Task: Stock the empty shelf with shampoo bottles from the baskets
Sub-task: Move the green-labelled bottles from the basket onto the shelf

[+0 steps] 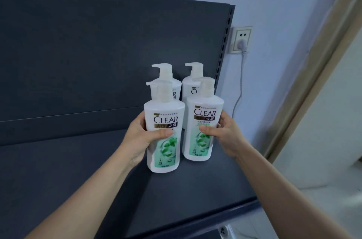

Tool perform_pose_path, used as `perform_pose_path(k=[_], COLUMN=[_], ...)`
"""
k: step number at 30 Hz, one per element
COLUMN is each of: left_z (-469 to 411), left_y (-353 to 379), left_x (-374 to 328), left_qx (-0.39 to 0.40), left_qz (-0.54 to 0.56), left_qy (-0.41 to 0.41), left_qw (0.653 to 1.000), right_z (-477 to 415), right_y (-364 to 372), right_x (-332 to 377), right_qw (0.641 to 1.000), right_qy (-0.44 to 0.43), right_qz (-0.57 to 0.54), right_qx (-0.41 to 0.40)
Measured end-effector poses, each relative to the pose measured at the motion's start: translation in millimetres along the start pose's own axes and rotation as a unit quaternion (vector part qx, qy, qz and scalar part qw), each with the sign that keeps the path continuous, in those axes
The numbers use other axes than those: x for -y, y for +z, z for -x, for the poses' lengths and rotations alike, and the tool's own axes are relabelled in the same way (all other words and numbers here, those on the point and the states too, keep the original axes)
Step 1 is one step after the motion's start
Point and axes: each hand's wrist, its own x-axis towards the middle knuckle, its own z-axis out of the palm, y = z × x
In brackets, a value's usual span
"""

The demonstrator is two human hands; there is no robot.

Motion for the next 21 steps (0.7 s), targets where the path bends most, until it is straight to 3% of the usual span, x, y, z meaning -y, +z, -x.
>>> perform_pose_path(k=[10, 17, 21], left_z=[-0.1, 18.1, 17.2], left_y=[-0.1, 9.3, 12.5], left_x=[5.9, -3.7, 1.1], left_qx=[-0.015, -0.053, -0.131], left_qz=[-0.072, -0.261, -0.306], left_qy=[0.007, 0.017, 0.035], left_qw=[0.997, 0.964, 0.942], right_z=[-31.4, -26.8, -31.4], right_y=[-17.2, -7.9, -7.1], right_x=[1.2, -12.4, -10.9], right_qw=[0.997, 0.974, 0.967], right_qy=[-0.008, -0.048, -0.057], right_qz=[0.055, 0.219, 0.244], right_qx=[0.048, -0.038, -0.044])
